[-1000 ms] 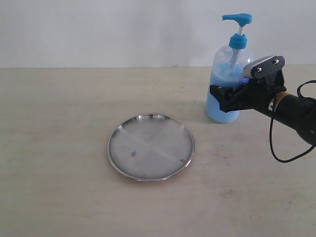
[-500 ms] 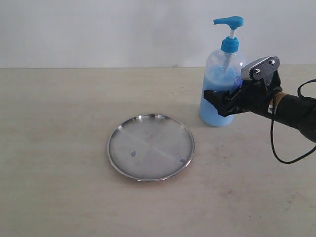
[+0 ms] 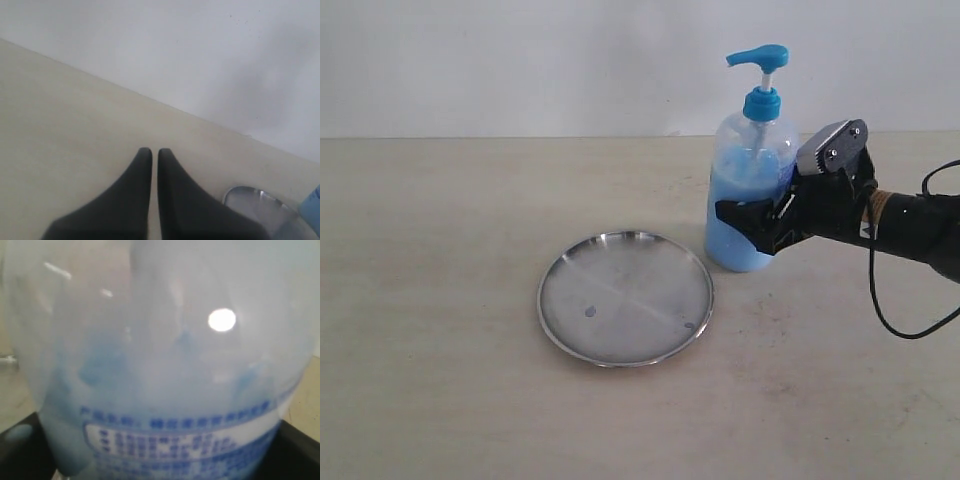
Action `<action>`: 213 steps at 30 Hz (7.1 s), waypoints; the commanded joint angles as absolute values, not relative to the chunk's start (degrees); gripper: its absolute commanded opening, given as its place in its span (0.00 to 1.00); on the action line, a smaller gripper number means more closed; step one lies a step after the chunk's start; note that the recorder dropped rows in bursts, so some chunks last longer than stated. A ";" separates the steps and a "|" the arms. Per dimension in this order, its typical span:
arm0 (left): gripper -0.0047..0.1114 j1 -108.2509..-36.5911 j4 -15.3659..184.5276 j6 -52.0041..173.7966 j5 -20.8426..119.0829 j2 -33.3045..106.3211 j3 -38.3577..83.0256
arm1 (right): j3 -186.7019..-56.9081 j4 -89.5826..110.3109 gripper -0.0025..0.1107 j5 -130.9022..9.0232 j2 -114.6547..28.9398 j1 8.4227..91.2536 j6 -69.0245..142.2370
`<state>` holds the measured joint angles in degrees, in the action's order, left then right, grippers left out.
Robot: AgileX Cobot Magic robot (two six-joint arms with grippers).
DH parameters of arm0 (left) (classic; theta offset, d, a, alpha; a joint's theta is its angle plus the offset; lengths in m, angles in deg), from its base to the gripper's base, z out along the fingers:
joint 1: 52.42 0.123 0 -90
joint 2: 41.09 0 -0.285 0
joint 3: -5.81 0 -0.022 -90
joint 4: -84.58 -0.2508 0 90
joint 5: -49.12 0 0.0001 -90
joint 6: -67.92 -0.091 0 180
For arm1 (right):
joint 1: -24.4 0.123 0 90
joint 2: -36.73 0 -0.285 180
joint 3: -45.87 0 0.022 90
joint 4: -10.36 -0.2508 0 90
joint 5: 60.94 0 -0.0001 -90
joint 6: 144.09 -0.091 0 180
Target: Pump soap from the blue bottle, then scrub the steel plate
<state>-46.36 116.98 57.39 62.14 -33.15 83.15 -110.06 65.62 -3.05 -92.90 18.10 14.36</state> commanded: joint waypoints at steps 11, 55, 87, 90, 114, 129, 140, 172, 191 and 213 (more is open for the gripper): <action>0.07 -46.30 123.06 54.69 54.44 -27.85 83.03 | -109.59 69.14 0.46 -8.51 -93.39 18.22 28.26; 0.07 -64.35 177.47 -39.85 100.51 64.60 11.80 | -109.59 67.79 0.46 -8.53 -93.39 18.22 36.46; 0.07 -80.46 172.23 -40.54 95.05 76.69 -3.51 | -109.59 67.57 0.46 -8.88 -93.39 18.22 39.95; 0.07 -80.95 172.23 -40.54 95.06 78.23 -5.44 | -109.59 67.57 0.46 -8.88 -93.39 18.22 39.95; 0.07 -81.09 168.43 -35.86 94.08 84.14 -12.05 | -109.59 67.31 0.46 -8.88 -93.39 18.22 39.95; 0.07 -81.09 163.07 -31.93 95.83 88.98 -12.05 | -109.59 66.30 0.46 -8.53 -93.39 18.22 39.84; 0.07 -81.09 162.47 -31.27 94.93 89.88 -12.05 | -109.59 66.08 0.46 -8.53 -93.39 18.22 39.84; 0.07 -80.96 175.33 -37.44 89.63 83.34 -16.47 | -109.59 52.74 0.46 -1.04 -93.39 18.22 21.91; 0.07 -80.96 178.95 -50.18 62.21 55.54 10.56 | -109.59 48.32 0.82 -1.00 -86.63 18.22 22.92; 0.07 -80.96 165.91 -25.82 6.36 15.60 43.07 | -109.59 58.15 0.46 -44.24 -46.11 18.22 -6.12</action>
<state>-80.81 165.66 -27.95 9.29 19.28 38.69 -109.50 55.27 -40.19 -51.86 18.63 -1.37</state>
